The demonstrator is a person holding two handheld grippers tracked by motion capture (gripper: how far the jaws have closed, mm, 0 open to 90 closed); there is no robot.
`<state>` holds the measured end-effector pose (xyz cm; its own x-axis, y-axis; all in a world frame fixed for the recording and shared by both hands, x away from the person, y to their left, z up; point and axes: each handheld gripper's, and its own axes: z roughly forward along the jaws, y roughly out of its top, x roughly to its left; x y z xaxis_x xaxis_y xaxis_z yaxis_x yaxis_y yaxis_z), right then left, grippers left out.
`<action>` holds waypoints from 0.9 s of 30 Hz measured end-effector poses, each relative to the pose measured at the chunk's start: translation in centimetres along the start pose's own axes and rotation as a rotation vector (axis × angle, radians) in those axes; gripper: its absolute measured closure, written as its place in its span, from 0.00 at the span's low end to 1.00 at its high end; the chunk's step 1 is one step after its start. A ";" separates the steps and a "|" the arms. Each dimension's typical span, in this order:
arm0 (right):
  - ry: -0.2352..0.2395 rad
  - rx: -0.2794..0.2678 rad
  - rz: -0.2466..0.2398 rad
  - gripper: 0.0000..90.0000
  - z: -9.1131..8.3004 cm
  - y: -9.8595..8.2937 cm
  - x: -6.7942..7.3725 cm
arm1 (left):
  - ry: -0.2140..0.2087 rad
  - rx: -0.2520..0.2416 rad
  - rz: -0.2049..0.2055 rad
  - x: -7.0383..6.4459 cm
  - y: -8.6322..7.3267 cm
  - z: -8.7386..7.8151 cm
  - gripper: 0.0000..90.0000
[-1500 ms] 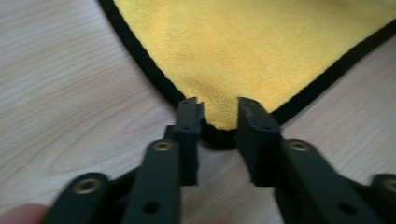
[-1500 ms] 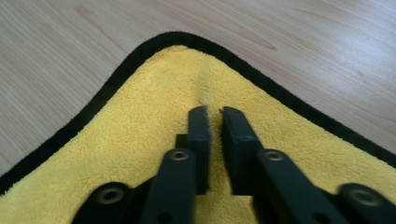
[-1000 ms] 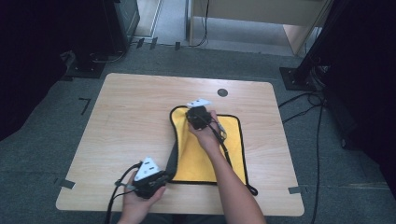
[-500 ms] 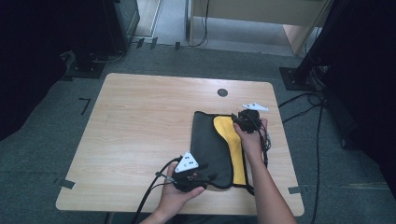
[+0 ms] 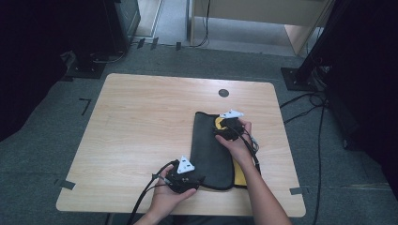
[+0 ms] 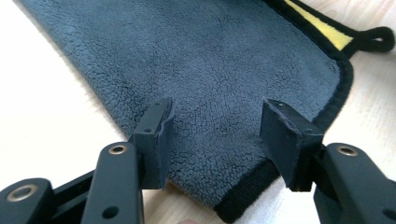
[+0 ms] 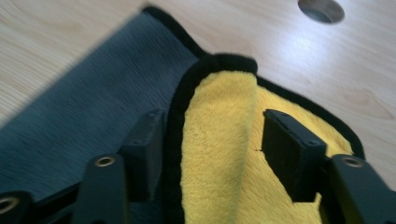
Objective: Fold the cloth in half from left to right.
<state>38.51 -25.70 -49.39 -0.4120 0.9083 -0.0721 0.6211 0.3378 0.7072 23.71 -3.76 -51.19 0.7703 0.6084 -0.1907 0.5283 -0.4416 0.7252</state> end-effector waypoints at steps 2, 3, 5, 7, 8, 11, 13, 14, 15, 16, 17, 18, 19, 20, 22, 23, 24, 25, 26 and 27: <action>-0.053 0.001 0.012 0.60 0.0 -0.4 -0.6 | -0.007 -0.002 0.006 0.1 -0.1 -0.2 0.50; -0.061 -0.002 0.038 0.62 -0.2 -0.5 -1.0 | -0.013 -0.007 0.006 0.2 -0.2 -0.3 0.50; -0.101 -0.027 0.127 0.66 -0.5 -0.9 -2.6 | -0.022 -0.013 -0.004 0.3 -0.4 -0.4 0.50; -0.070 -0.025 0.203 0.68 -0.6 -1.4 -4.0 | -0.031 -0.021 -0.016 0.4 -0.5 -0.6 0.50; -0.027 -0.018 0.238 0.70 -0.5 -1.7 -4.6 | -0.034 -0.022 -0.013 0.5 -0.5 -0.7 0.50; 0.068 -0.001 0.275 0.75 -0.3 -2.7 -5.3 | -0.039 -0.031 -0.006 0.5 -0.7 -0.9 0.50; 0.076 -0.007 0.276 0.80 -0.2 -3.1 -5.3 | -0.042 -0.035 -0.001 0.5 -0.8 -1.0 0.49; 0.077 -0.015 0.283 0.84 -0.3 -3.3 -5.4 | -0.045 -0.036 -0.001 0.5 -0.8 -1.1 0.49; 0.083 -0.022 0.295 0.88 -0.3 -3.3 -5.5 | -0.046 -0.039 0.001 0.6 -0.9 -1.2 0.49; 0.093 -0.036 0.312 0.92 -0.4 -3.3 -5.7 | -0.048 -0.042 -0.002 0.6 -0.9 -1.3 0.49; 0.092 -0.047 0.323 0.94 -0.5 -3.3 -5.9 | -0.047 -0.045 -0.005 0.6 -0.9 -1.4 0.49; 0.095 -0.060 0.329 0.94 -0.5 -3.2 -6.0 | -0.045 -0.048 -0.006 0.7 -0.9 -1.4 0.49; 0.090 -0.071 0.327 0.94 -0.6 -3.0 -6.1 | -0.044 -0.050 -0.008 0.7 -0.8 -1.5 0.49; 0.086 -0.074 0.323 0.93 -0.6 -2.7 -6.1 | -0.045 -0.054 -0.013 0.7 -0.8 -1.5 0.49; 0.074 -0.086 0.327 0.94 -0.7 -2.2 -6.3 | -0.041 -0.059 -0.011 0.7 -0.6 -1.6 0.49; 0.070 -0.095 0.333 0.94 -0.7 -2.0 -6.4 | -0.043 -0.060 -0.009 0.7 -0.6 -1.6 0.49; 0.064 -0.099 0.335 0.95 -0.7 -1.8 -6.6 | -0.047 -0.061 -0.011 0.6 -0.5 -1.6 0.50; 0.052 -0.101 0.339 0.95 -0.7 -1.7 -6.8 | -0.052 -0.063 -0.011 0.5 -0.5 -1.6 0.50; 0.047 -0.097 0.344 0.95 -0.6 -1.7 -7.0 | -0.054 -0.059 -0.004 0.4 -0.5 -1.5 0.49; 0.039 -0.084 0.343 0.94 -0.4 -1.8 -7.2 | -0.057 -0.055 -0.002 0.3 -0.5 -1.5 0.49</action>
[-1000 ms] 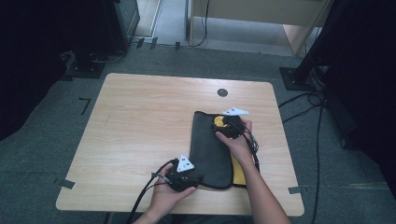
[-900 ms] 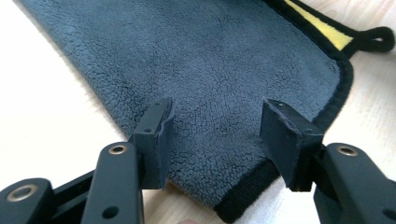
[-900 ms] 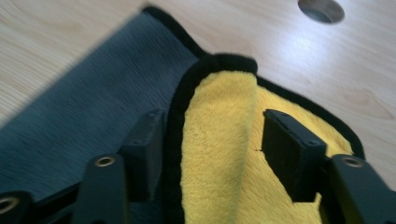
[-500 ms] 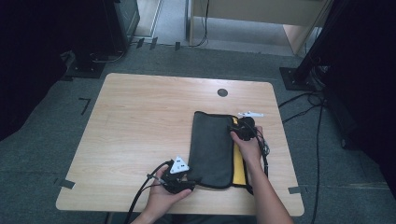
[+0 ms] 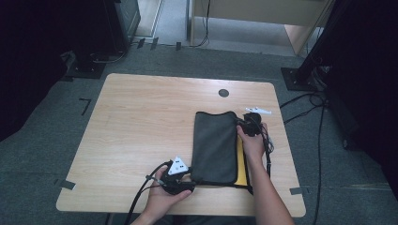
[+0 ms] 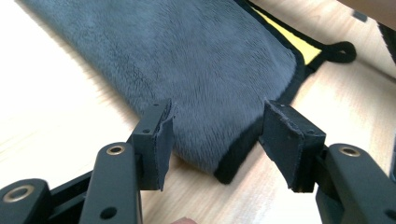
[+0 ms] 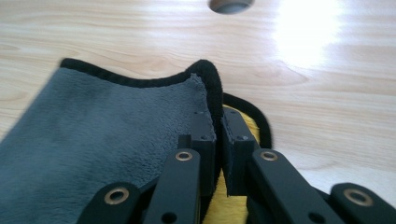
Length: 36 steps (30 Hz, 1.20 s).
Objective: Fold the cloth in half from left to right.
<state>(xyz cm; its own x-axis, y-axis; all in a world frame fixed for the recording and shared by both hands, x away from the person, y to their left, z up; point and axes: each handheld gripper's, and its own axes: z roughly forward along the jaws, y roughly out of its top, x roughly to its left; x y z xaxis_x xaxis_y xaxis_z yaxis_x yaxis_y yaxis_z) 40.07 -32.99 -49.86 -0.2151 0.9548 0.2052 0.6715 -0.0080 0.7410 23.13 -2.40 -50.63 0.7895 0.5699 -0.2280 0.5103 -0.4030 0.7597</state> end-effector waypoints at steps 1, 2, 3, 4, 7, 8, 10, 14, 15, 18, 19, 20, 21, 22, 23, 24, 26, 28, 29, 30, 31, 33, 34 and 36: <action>-0.015 0.014 0.001 0.93 0.3 -0.1 -0.2 | -0.002 0.001 0.001 -0.1 0.0 0.1 0.49; -0.039 0.027 0.002 0.91 0.6 -0.3 -0.4 | -0.002 0.004 0.007 -0.1 -0.1 0.1 0.49; -0.066 0.036 -0.001 0.87 0.9 -0.5 -0.7 | -0.002 0.006 0.010 -0.1 -0.1 0.2 0.49; -0.090 0.036 0.005 0.86 1.0 -0.6 -0.9 | 0.000 0.008 0.011 -0.1 -0.1 0.2 0.49; -0.106 0.012 0.043 0.76 0.9 -0.8 -1.8 | 0.003 0.006 0.010 0.1 -0.2 -0.1 0.49; -0.129 0.004 0.038 0.76 0.7 -0.7 -1.8 | 0.007 0.003 0.006 0.2 -0.2 -0.1 0.49; -0.149 -0.007 0.035 0.75 0.1 -0.7 -1.9 | 0.012 -0.001 0.007 0.5 -0.2 -0.3 0.48; -0.100 -0.041 0.010 0.76 -2.1 -0.9 -1.5 | 0.019 -0.003 0.002 0.9 -0.6 -0.1 0.48; -0.083 -0.045 -0.006 0.77 -2.7 -1.2 -1.2 | 0.017 0.002 0.004 1.0 -0.6 -0.1 0.47; -0.041 -0.028 -0.044 0.77 -4.6 -2.6 0.1 | 0.017 0.004 0.017 0.9 -0.7 0.0 0.47; -0.040 -0.023 -0.060 0.77 -5.2 -3.3 0.5 | 0.015 0.006 0.018 0.8 -0.7 0.0 0.47; -0.032 -0.021 -0.057 0.78 -5.9 -3.9 1.0 | 0.012 0.007 0.018 0.8 -0.8 0.0 0.47; -0.018 -0.020 -0.045 0.79 -6.5 -4.7 1.2 | 0.010 0.008 0.019 0.8 -0.9 0.1 0.47; 0.000 -0.009 -0.024 0.81 -7.1 -5.3 1.5 | 0.013 0.013 0.025 0.7 -1.0 0.1 0.47; 0.017 0.002 -0.009 0.81 -7.8 -6.0 1.7 | 0.012 0.016 0.033 0.6 -1.1 0.1 0.47; 0.030 0.008 -0.008 0.81 -8.3 -6.7 1.9 | 0.011 0.018 0.042 0.5 -1.2 0.1 0.47; 0.059 0.024 0.009 0.80 -9.2 -7.9 2.4 | 0.013 0.017 0.053 0.3 -1.2 0.2 0.47; 0.055 0.051 0.004 0.79 -10.0 -9.2 2.9 | 0.017 0.018 0.060 0.2 -1.3 0.2 0.47; 0.062 0.062 0.011 0.78 -10.3 -9.7 3.0 | 0.016 0.019 0.063 0.2 -1.3 0.2 0.47; 0.072 0.073 0.018 0.78 -10.6 -10.2 3.1 | 0.017 0.019 0.064 0.2 -1.3 0.1 0.47; 0.083 0.082 0.024 0.78 -10.8 -10.7 3.1 | 0.015 0.017 0.065 0.2 -1.4 0.1 0.47; 0.105 0.088 0.038 0.78 -11.2 -11.4 3.3 | 0.015 0.004 0.061 0.2 -1.5 -0.1 0.46; 0.106 0.098 0.036 0.78 -11.2 -11.7 3.4 | 0.018 -0.001 0.053 0.3 -1.5 -0.1 0.46; 0.102 0.105 0.044 0.79 -11.1 -12.2 3.6 | 0.022 -0.009 0.045 0.3 -1.5 -0.1 0.46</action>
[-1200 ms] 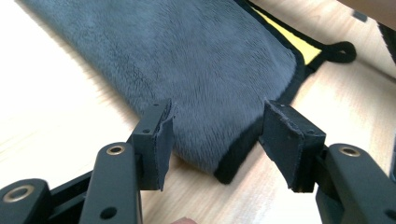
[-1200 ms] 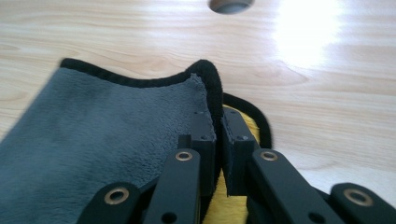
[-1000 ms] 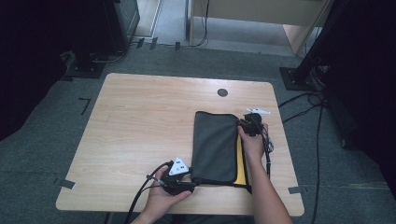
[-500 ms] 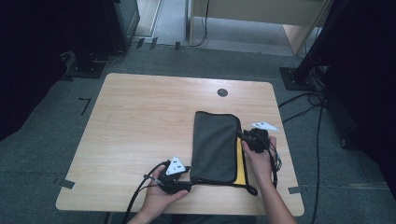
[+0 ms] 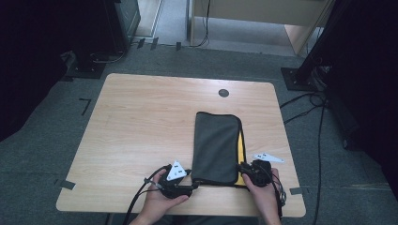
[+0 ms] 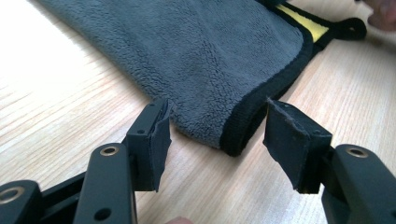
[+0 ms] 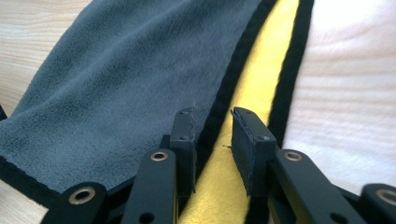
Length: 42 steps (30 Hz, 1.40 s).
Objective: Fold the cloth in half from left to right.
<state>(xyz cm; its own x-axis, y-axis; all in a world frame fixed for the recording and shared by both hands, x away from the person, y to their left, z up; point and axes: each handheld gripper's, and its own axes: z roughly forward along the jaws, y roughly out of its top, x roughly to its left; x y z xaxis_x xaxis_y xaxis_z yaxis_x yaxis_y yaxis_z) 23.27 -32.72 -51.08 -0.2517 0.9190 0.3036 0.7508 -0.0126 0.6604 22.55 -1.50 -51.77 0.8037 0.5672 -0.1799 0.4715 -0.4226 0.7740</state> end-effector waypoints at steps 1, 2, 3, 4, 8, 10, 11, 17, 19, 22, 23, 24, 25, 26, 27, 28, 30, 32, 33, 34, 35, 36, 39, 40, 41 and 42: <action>0.012 0.000 0.006 0.79 0.2 -0.1 0.1 | 0.000 0.004 0.003 0.0 0.0 0.0 0.46; 0.007 -0.003 0.003 0.81 0.3 -0.1 0.2 | 0.001 0.008 0.007 -0.1 0.0 0.0 0.46; -0.008 -0.006 -0.005 0.86 0.4 -0.1 0.4 | 0.002 0.011 0.012 -0.1 0.0 0.0 0.46; -0.024 -0.001 -0.014 0.89 0.4 0.0 0.6 | 0.004 0.010 0.016 -0.2 0.0 0.0 0.46; -0.039 -0.007 -0.026 0.99 0.2 0.1 1.1 | 0.000 0.002 0.013 -0.1 -0.1 -0.1 0.46; -0.037 -0.013 -0.036 1.00 -0.5 0.4 1.2 | -0.003 -0.010 0.010 -0.1 -0.1 -0.2 0.46; -0.041 -0.018 -0.042 1.00 -0.9 0.6 1.2 | -0.002 -0.013 0.009 -0.1 -0.1 -0.3 0.46; -0.113 0.008 -0.082 0.99 -2.3 0.9 0.5 | -0.038 -0.025 0.008 0.0 -0.1 -0.4 0.43; -0.111 0.045 -0.066 0.98 -1.7 0.5 -0.2 | -0.047 -0.031 0.001 0.1 0.0 -0.4 0.43; -0.147 0.046 -0.074 0.89 -1.5 0.2 -0.7 | -0.048 -0.037 -0.008 0.3 0.0 -0.6 0.43; -0.158 0.031 -0.075 0.87 -1.7 0.3 -0.7 | -0.044 -0.039 -0.012 0.4 0.0 -0.6 0.43; -0.155 0.013 -0.072 0.85 -2.1 0.4 -0.6 | -0.042 -0.039 -0.016 0.5 0.0 -0.6 0.43; -0.143 0.002 -0.062 0.85 -2.6 0.4 -0.6 | -0.041 -0.042 -0.022 0.5 0.0 -0.6 0.43; -0.128 -0.003 -0.061 0.85 -3.0 0.3 -0.6 | -0.040 -0.041 -0.026 0.6 0.0 -0.7 0.43; -0.125 -0.006 -0.058 0.85 -3.4 0.1 -0.5 | -0.037 -0.041 -0.029 0.6 0.0 -0.7 0.43; -0.122 -0.011 -0.057 0.86 -3.7 -0.2 -0.5 | -0.032 -0.041 -0.031 0.6 0.0 -0.7 0.43; -0.099 -0.008 -0.043 0.86 -4.3 -0.8 -0.6 | -0.019 -0.038 -0.034 0.6 0.1 -0.7 0.43; -0.081 -0.009 -0.027 0.86 -4.6 -1.3 -0.7 | 0.012 -0.031 -0.030 0.8 0.2 -0.9 0.43; -0.072 -0.007 -0.024 0.86 -4.6 -1.4 -0.8 | 0.028 -0.026 -0.030 1.0 0.2 -1.1 0.43; -0.059 -0.010 -0.015 0.85 -4.5 -1.5 -0.9 | 0.038 -0.028 -0.036 1.2 0.2 -1.2 0.43; -0.049 -0.005 -0.005 0.85 -4.4 -1.5 -1.0 | 0.046 -0.031 -0.043 1.6 0.1 -1.5 0.43; -0.041 -0.004 0.008 0.84 -4.2 -1.6 -1.1 | 0.055 -0.031 -0.049 1.9 0.1 -1.7 0.42; 0.002 0.022 0.028 0.82 -3.6 -1.8 -1.2 | 0.070 -0.026 -0.073 2.8 -0.1 -2.2 0.43; 0.010 0.032 0.034 0.82 -3.4 -1.9 -1.2 | 0.074 -0.020 -0.072 2.9 -0.2 -2.4 0.43; 0.016 0.042 0.038 0.83 -3.2 -1.9 -1.1 | 0.082 -0.016 -0.074 3.0 -0.4 -2.5 0.43; 0.022 0.045 0.036 0.85 -3.0 -2.0 -1.2 | 0.086 -0.009 -0.071 3.2 -0.5 -2.7 0.43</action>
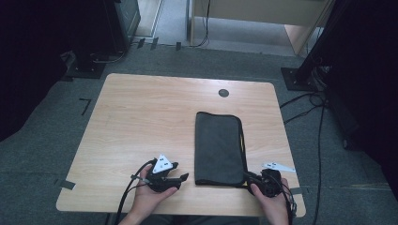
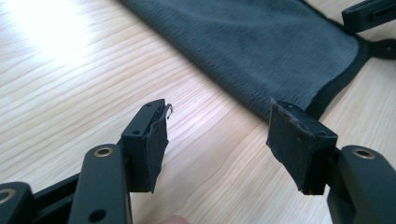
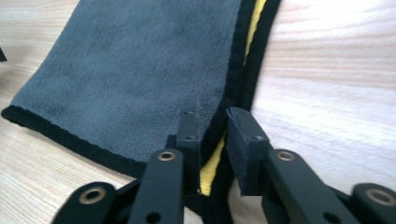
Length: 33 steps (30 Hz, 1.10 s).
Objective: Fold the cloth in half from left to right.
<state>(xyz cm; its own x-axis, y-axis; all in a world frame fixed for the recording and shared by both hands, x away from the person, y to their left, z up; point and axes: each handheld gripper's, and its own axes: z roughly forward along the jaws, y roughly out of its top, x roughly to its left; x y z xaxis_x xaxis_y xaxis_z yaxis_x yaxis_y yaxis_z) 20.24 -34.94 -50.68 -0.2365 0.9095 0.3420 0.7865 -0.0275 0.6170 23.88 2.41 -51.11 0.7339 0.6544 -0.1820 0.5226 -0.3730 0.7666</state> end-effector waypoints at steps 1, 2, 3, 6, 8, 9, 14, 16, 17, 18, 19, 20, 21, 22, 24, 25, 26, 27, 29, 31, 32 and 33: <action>0.007 0.004 0.006 0.88 0.1 0.0 0.1 | 0.001 0.004 -0.001 0.1 -0.1 -0.1 0.43; 0.010 0.009 0.000 0.93 0.1 0.0 0.1 | 0.003 0.006 -0.003 0.3 -0.3 -0.3 0.43; 0.001 0.011 -0.009 0.98 0.1 0.1 0.3 | 0.008 0.003 -0.005 0.4 -0.3 -0.4 0.43; 0.016 0.014 -0.014 1.00 -0.5 0.4 0.4 | 0.013 -0.002 -0.013 0.7 -0.3 -0.7 0.43; 0.015 -0.003 -0.015 1.00 -1.3 0.7 0.4 | 0.014 -0.005 -0.014 0.7 -0.3 -0.7 0.43; 0.019 -0.008 -0.008 1.00 -1.7 0.9 0.4 | 0.013 -0.004 -0.013 0.6 -0.3 -0.7 0.43; -0.021 0.053 -0.023 1.00 -1.5 0.7 0.1 | 0.011 0.003 0.002 0.3 -0.3 -0.3 0.43; -0.076 0.094 -0.054 1.00 -1.0 0.5 -0.1 | -0.001 -0.004 -0.012 0.3 -0.2 -0.3 0.43; -0.102 0.109 -0.071 1.00 -0.9 0.4 -0.1 | -0.004 -0.006 -0.018 0.2 -0.2 -0.3 0.43; -0.112 0.110 -0.086 0.93 -0.9 0.4 -0.1 | -0.005 -0.006 -0.017 0.2 -0.1 -0.2 0.43; -0.113 0.085 -0.085 0.88 -1.2 0.6 -0.1 | -0.005 -0.005 -0.014 0.1 -0.1 -0.1 0.43; -0.108 0.041 -0.086 0.85 -1.6 0.8 0.1 | -0.009 -0.007 -0.016 0.0 0.0 0.0 0.43; -0.084 -0.007 -0.095 0.81 -2.0 1.2 0.7 | -0.012 -0.011 -0.021 -0.1 0.2 0.1 0.43; -0.052 -0.047 -0.125 0.75 -2.2 1.5 1.4 | -0.012 -0.009 -0.020 -0.3 0.4 0.3 0.43; -0.032 -0.097 -0.192 0.63 -1.6 2.1 3.2 | -0.019 -0.007 -0.009 -1.0 0.8 1.0 0.43; -0.053 -0.101 -0.229 0.58 -0.8 2.5 4.1 | -0.024 -0.004 0.000 -1.4 1.1 1.5 0.43; -0.068 -0.101 -0.265 0.53 0.0 3.0 4.7 | -0.023 0.001 0.013 -1.8 1.3 1.9 0.42; -0.082 -0.117 -0.300 0.48 0.8 3.7 5.3 | -0.024 0.005 0.017 -2.2 1.4 2.3 0.42; -0.090 -0.159 -0.359 0.46 2.4 5.6 5.8 | -0.022 0.020 0.013 -2.7 1.5 3.0 0.42; -0.091 -0.177 -0.338 0.47 4.3 7.9 5.4 | 0.001 0.041 0.034 -3.1 1.5 3.3 0.42; -0.104 -0.185 -0.322 0.51 5.3 9.0 4.9 | 0.016 0.048 0.046 -3.3 1.5 3.4 0.42; -0.129 -0.196 -0.303 0.57 6.4 10.1 4.2 | 0.023 0.059 0.059 -3.5 1.4 3.5 0.42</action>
<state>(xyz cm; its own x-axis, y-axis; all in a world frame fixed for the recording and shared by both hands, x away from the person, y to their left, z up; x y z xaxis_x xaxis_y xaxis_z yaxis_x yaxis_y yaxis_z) 30.82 -28.69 -47.58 -0.3577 0.9330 0.0389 0.5650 0.1831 0.8045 23.60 -2.66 -51.51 0.7544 0.6448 -0.1226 0.5038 -0.4491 0.7380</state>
